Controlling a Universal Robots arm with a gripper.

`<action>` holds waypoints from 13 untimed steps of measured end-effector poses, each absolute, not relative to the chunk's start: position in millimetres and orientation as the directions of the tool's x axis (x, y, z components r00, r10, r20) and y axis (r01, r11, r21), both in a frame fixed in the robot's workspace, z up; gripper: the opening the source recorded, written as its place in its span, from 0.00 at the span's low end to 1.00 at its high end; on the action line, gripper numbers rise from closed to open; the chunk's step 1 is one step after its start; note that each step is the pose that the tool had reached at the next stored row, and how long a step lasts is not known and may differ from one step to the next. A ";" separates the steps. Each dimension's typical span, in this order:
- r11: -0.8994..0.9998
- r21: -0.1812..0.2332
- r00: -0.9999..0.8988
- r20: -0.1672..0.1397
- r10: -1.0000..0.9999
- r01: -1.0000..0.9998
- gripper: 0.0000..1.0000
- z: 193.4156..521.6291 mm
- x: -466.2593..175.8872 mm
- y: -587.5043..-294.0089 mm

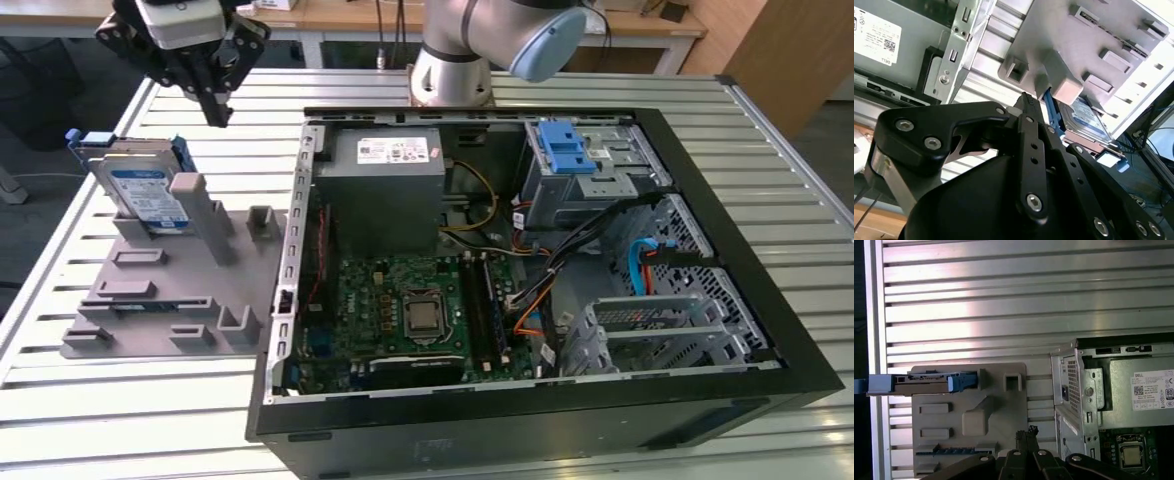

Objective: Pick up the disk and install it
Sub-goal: 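Reach for the disk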

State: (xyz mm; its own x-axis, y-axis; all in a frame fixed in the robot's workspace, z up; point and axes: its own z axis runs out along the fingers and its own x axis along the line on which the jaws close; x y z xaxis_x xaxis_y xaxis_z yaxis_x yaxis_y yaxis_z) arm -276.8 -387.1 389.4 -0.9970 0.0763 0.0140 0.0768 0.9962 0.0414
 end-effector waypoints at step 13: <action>0.996 0.041 -0.997 0.014 0.076 0.077 0.11 388.2 -302.0 -384.1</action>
